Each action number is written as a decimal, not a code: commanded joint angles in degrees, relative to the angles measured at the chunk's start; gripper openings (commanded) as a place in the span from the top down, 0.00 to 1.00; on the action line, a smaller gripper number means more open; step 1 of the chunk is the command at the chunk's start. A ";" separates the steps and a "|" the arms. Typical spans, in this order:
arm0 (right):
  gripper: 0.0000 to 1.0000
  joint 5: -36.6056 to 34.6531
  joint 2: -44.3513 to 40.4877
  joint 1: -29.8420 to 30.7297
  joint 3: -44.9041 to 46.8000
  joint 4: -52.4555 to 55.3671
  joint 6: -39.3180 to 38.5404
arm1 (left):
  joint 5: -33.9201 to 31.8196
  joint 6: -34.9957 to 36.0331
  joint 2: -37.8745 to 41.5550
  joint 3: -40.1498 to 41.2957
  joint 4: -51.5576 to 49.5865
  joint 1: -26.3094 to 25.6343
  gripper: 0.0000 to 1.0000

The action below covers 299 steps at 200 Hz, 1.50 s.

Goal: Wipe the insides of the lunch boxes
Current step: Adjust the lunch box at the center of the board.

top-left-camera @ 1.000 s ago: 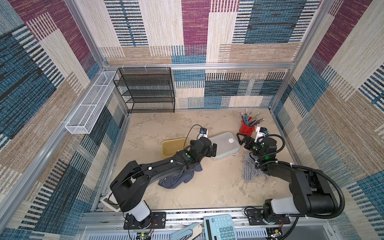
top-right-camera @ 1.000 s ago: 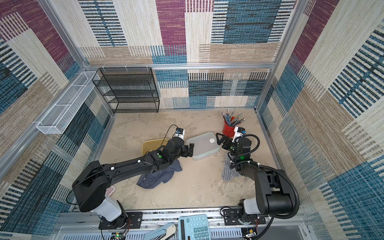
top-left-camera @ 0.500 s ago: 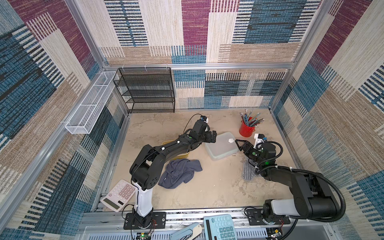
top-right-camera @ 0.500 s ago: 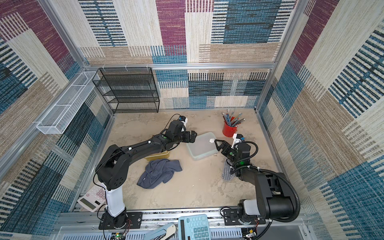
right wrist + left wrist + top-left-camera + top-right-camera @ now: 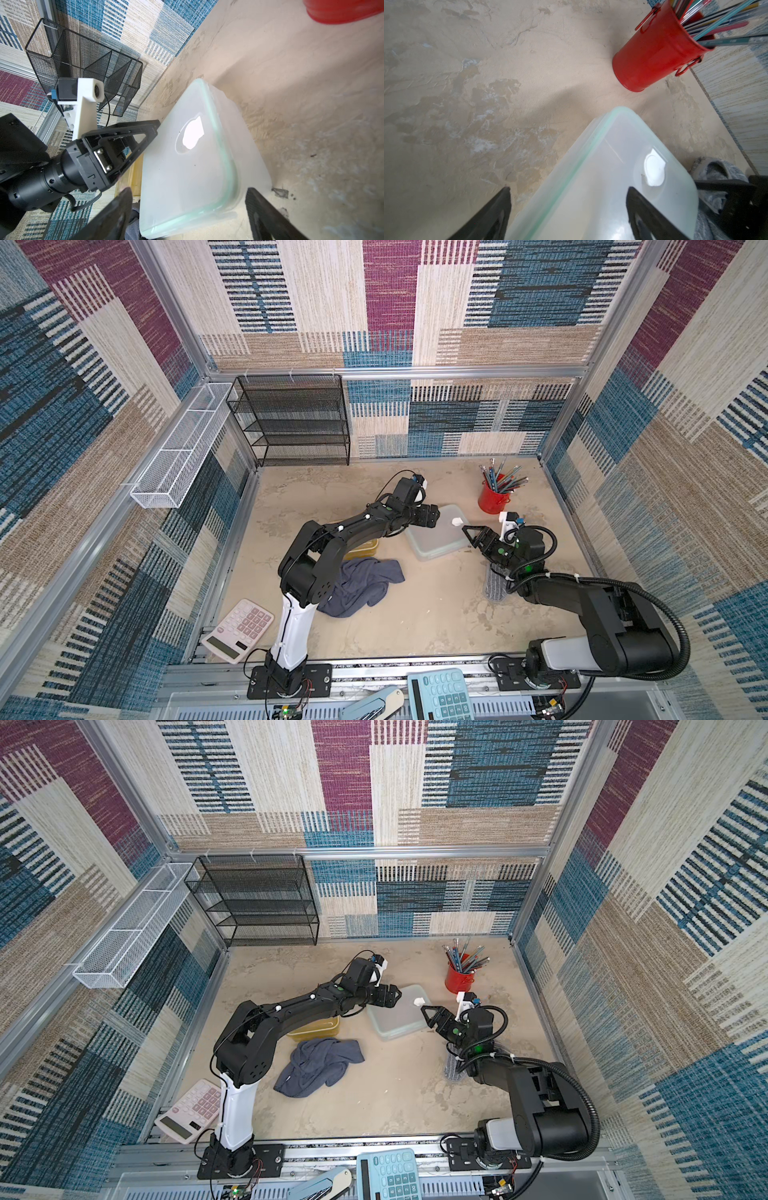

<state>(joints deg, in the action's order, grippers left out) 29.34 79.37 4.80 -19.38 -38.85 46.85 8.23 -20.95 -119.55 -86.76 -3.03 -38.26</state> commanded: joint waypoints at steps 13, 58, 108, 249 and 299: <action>0.13 -2.31 -1.69 0.04 -0.81 2.70 -0.52 | -3.98 -1.77 3.20 3.54 -0.06 0.12 0.12; 0.10 -11.53 -6.03 0.04 -2.89 12.46 -5.68 | -11.77 -7.98 13.72 10.43 1.44 0.24 0.03; 0.11 -14.73 -3.24 0.04 -8.34 15.32 -11.10 | -4.61 -25.20 13.99 13.87 -4.02 -0.42 0.05; 0.22 -13.75 -2.80 0.04 -9.64 22.81 -15.38 | 6.00 -31.21 -2.52 -1.63 4.94 0.65 0.11; 0.12 -21.43 -7.79 0.04 -9.79 28.91 -19.15 | 6.33 -26.12 -6.53 -13.19 -4.30 3.10 0.09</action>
<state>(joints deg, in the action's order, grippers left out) 13.19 73.23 4.80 -28.71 -13.04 30.76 13.96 -50.70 -126.80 -98.96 -2.76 -35.40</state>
